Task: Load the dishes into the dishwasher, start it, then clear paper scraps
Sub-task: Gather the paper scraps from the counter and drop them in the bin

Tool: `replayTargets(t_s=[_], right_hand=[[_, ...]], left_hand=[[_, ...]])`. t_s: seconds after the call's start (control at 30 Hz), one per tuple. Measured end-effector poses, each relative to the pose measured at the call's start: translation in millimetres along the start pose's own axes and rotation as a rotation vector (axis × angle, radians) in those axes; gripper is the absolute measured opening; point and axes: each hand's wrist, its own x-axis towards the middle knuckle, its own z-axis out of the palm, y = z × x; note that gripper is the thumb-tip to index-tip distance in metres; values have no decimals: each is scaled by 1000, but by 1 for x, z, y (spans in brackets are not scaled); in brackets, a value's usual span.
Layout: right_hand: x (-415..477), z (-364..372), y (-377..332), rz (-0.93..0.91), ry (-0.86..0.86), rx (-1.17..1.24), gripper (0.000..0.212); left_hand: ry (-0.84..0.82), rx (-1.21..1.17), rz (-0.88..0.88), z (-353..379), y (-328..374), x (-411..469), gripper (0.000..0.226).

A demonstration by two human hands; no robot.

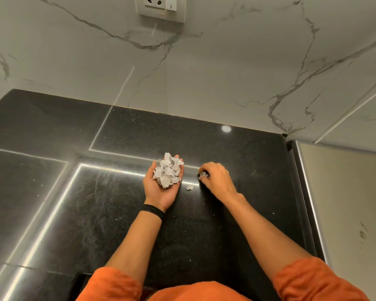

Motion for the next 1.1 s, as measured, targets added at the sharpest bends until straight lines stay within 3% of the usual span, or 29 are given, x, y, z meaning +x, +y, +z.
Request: replayTargets(t_s=[0.1, 0.23, 0.33, 0.43, 0.87, 0.97, 1.1], right_hand=[[4, 2, 0, -23, -25, 5, 9], [2, 0, -5, 70, -63, 254, 21], [1, 0, -15, -84, -209, 139, 32], [0, 8, -20, -184, -252, -15, 37], [-20, 24, -19, -328, -160, -91, 12], [-22, 25, -19, -98, -100, 184, 6], [-18, 8, -18, 372, -21, 1044, 14]], left_hand=[[6, -16, 18, -2, 4, -1, 51], [11, -13, 38, -3, 11, 1, 53], [10, -10, 44, -3, 14, 3, 54], [16, 2, 39, -3, 11, 3, 55], [27, -10, 8, -5, 3, 2, 53], [26, -9, 11, -7, 4, 0, 54], [22, -24, 11, -10, 5, -2, 54]])
